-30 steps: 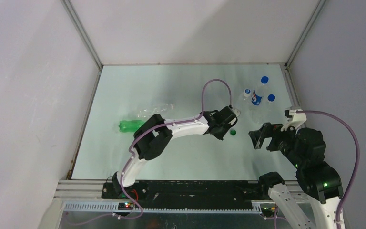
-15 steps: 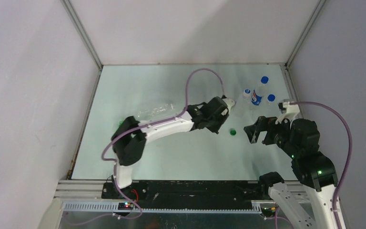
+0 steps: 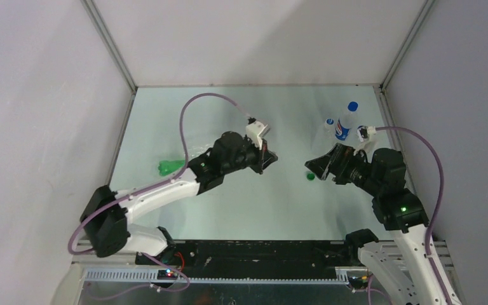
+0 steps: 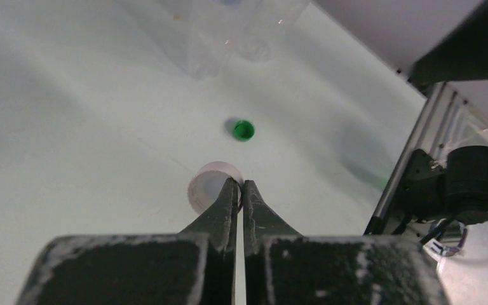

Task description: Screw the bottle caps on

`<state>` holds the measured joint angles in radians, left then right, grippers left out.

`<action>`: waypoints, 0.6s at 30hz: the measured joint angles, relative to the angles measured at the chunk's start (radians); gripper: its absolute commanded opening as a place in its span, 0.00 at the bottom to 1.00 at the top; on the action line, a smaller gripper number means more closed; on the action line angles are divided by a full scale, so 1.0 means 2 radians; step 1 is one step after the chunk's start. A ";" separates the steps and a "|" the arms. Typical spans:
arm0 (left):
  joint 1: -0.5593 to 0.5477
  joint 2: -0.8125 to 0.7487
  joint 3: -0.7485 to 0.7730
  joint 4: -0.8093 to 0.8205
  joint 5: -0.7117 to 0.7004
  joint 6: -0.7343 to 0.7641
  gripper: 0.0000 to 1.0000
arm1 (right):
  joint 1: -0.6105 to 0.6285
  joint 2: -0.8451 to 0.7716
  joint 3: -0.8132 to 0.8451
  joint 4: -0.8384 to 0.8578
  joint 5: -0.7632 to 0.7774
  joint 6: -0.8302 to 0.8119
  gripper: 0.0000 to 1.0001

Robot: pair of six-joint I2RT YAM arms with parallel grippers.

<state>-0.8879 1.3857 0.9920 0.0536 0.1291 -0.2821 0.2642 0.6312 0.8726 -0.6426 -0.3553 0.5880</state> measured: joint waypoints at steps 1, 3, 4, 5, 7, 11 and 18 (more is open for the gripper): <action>0.000 -0.013 -0.017 0.022 0.003 -0.001 0.00 | 0.000 -0.004 -0.012 0.015 -0.007 0.018 0.94; 0.000 -0.042 -0.053 0.064 0.006 -0.003 0.00 | 0.000 -0.012 -0.042 0.057 -0.024 0.064 0.93; 0.000 -0.060 -0.076 0.097 0.007 -0.004 0.00 | 0.000 -0.013 -0.053 0.074 -0.032 0.086 0.92; 0.000 -0.074 -0.094 0.119 0.007 -0.004 0.00 | 0.000 -0.012 -0.059 0.088 -0.037 0.102 0.92; 0.001 -0.097 -0.124 0.165 0.008 -0.007 0.00 | 0.005 -0.008 -0.071 0.127 -0.047 0.141 0.91; 0.001 -0.118 -0.171 0.268 0.019 -0.024 0.00 | 0.029 0.005 -0.090 0.206 -0.056 0.203 0.88; 0.001 -0.119 -0.221 0.430 0.039 -0.074 0.00 | 0.092 0.059 -0.108 0.348 -0.056 0.284 0.79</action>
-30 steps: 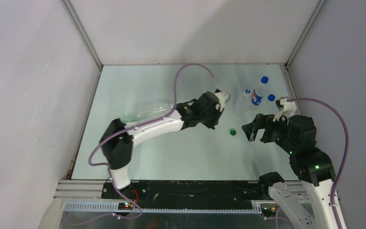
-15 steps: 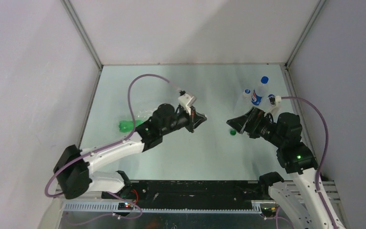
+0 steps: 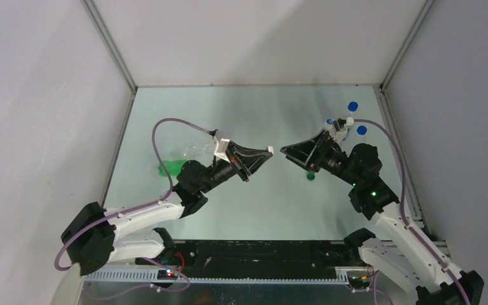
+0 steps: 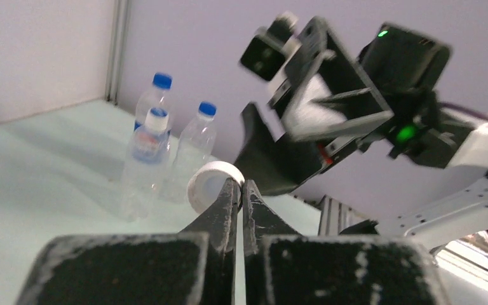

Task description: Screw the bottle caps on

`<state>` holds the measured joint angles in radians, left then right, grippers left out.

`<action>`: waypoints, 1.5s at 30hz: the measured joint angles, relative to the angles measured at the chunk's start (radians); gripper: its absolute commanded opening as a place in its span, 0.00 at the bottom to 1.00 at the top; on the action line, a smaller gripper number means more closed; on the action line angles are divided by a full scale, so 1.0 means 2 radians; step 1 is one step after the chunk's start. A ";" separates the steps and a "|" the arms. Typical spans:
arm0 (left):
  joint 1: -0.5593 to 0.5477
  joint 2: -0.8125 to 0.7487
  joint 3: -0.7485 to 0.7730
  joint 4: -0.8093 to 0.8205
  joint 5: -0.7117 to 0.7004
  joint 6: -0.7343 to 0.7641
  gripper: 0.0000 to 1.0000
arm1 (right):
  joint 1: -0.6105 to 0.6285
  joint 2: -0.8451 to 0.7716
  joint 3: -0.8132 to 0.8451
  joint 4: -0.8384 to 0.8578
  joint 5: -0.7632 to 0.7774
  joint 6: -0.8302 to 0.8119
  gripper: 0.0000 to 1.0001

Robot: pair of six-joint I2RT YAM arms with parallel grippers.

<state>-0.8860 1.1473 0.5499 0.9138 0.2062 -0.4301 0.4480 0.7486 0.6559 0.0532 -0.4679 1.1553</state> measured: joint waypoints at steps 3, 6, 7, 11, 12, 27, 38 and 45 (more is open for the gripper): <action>0.000 0.000 -0.002 0.041 0.004 -0.014 0.00 | 0.017 0.027 -0.002 0.039 -0.001 0.020 0.75; 0.000 0.000 -0.002 0.072 0.006 -0.022 0.00 | 0.030 0.043 -0.002 0.067 -0.002 0.033 0.71; 0.000 0.001 -0.002 0.079 0.006 -0.023 0.00 | 0.033 0.046 -0.003 0.076 -0.002 0.035 0.71; 0.000 0.003 -0.002 0.100 0.014 -0.030 0.00 | 0.038 0.053 -0.003 0.112 -0.006 0.048 0.69; 0.000 0.005 -0.002 0.104 0.017 -0.033 0.00 | 0.038 0.055 -0.003 0.120 -0.006 0.049 0.68; 0.000 0.018 -0.002 0.115 0.033 -0.047 0.00 | 0.041 0.068 -0.003 0.177 -0.026 0.068 0.56; 0.000 0.020 -0.002 0.121 0.034 -0.048 0.01 | 0.045 0.073 -0.003 0.178 -0.035 0.070 0.49; 0.000 0.022 -0.002 0.129 0.034 -0.051 0.02 | 0.047 0.077 -0.003 0.182 -0.039 0.072 0.32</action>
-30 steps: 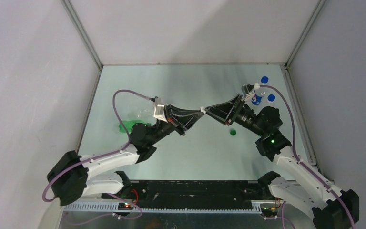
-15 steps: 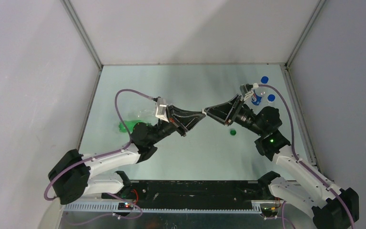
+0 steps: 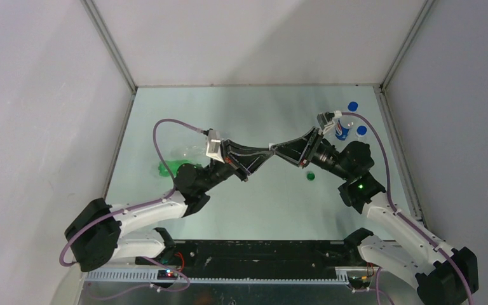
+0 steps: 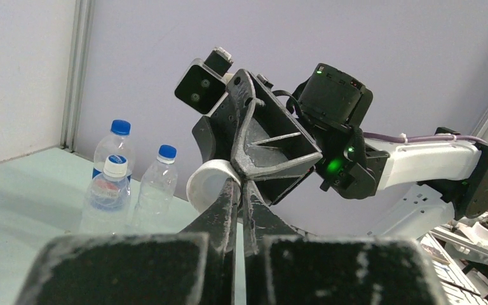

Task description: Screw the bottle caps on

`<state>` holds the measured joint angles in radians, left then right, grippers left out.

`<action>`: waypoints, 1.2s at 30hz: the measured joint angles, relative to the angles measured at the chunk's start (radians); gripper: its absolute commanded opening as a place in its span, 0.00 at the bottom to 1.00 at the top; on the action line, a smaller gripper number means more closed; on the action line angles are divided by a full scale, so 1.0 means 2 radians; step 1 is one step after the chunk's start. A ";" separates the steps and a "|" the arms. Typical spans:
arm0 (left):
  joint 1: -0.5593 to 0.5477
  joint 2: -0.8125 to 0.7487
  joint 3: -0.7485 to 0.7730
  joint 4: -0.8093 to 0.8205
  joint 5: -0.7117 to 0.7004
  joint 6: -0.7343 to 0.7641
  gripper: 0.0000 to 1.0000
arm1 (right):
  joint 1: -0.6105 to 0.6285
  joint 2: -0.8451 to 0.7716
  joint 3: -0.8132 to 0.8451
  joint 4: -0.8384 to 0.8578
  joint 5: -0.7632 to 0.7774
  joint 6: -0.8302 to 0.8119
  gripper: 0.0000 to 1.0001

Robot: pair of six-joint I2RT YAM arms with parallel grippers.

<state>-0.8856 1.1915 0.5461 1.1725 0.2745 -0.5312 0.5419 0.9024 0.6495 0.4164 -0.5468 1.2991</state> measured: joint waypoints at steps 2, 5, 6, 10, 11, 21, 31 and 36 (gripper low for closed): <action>0.000 0.001 0.000 0.004 0.001 -0.001 0.06 | 0.000 0.000 0.000 0.002 0.000 0.002 0.23; 0.000 0.002 0.000 0.009 0.001 -0.002 0.22 | 0.000 0.000 0.000 0.006 0.000 0.002 0.11; 0.000 0.004 0.000 0.010 0.001 -0.005 0.25 | 0.000 0.000 0.000 0.007 0.000 0.001 0.09; 0.001 0.007 0.000 0.009 0.000 -0.006 0.55 | -0.001 0.000 -0.001 0.005 -0.002 -0.006 0.05; 0.001 0.007 -0.001 0.008 -0.001 -0.007 0.58 | -0.003 -0.001 -0.002 0.001 -0.002 -0.013 0.05; 0.001 -0.047 -0.024 -0.173 -0.059 0.013 0.98 | -0.029 -0.023 0.007 -0.137 0.040 -0.154 0.03; 0.005 -0.113 0.068 -0.586 -0.241 0.044 1.00 | 0.045 0.056 0.023 -0.294 0.199 -0.352 0.03; 0.010 -0.136 0.073 -0.689 -0.335 0.057 1.00 | 0.095 0.124 0.023 -0.319 0.283 -0.404 0.02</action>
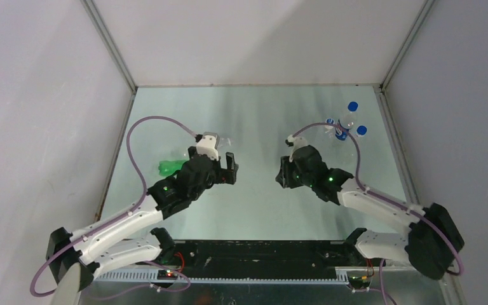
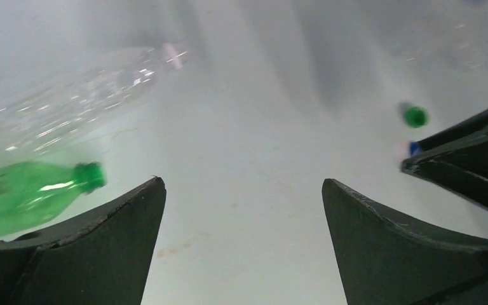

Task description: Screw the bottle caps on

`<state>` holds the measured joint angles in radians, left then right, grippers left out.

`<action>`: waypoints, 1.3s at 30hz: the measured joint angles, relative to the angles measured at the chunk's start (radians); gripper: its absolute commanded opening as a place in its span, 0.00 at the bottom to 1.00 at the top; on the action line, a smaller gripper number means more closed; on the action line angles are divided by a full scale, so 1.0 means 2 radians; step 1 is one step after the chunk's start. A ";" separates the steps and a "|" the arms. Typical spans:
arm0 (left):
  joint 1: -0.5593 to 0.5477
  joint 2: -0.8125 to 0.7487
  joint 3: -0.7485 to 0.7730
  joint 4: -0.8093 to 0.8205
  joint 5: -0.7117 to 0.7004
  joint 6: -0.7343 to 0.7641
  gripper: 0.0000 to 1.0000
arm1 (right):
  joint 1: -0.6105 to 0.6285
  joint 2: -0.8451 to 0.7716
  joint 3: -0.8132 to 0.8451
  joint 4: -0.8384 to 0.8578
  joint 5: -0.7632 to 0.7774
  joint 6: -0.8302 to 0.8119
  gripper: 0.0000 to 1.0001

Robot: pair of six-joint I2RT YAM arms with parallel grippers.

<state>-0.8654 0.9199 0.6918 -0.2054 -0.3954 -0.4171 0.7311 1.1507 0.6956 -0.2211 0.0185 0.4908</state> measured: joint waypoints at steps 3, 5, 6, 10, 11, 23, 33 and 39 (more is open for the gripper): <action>0.007 0.000 0.008 -0.046 -0.030 0.010 1.00 | 0.014 0.044 0.000 -0.004 0.042 -0.017 0.03; 0.010 0.006 0.023 -0.072 -0.041 0.019 1.00 | 0.022 0.073 0.001 -0.005 0.070 -0.028 0.05; 0.012 0.011 0.032 -0.083 -0.045 0.025 1.00 | 0.026 0.087 0.001 -0.005 0.080 -0.032 0.05; 0.017 0.035 0.066 -0.113 -0.048 0.052 1.00 | 0.035 0.132 0.002 -0.004 0.105 -0.043 0.11; 0.019 0.041 0.072 -0.120 -0.048 0.057 1.00 | 0.035 0.141 0.002 -0.004 0.109 -0.045 0.12; 0.088 0.163 0.150 -0.166 -0.005 0.136 1.00 | 0.035 0.185 0.016 -0.002 0.109 -0.053 0.48; 0.173 0.299 0.231 -0.185 0.081 0.226 1.00 | 0.035 0.169 0.049 -0.069 0.069 -0.061 0.78; 0.213 0.356 0.256 -0.195 0.108 0.302 0.97 | 0.035 0.104 0.057 -0.101 0.056 -0.063 0.80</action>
<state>-0.4397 1.6321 1.2045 -0.5957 -0.1787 0.1860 0.8013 1.3579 0.8104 -0.4221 0.1299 0.3649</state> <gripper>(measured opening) 0.983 0.793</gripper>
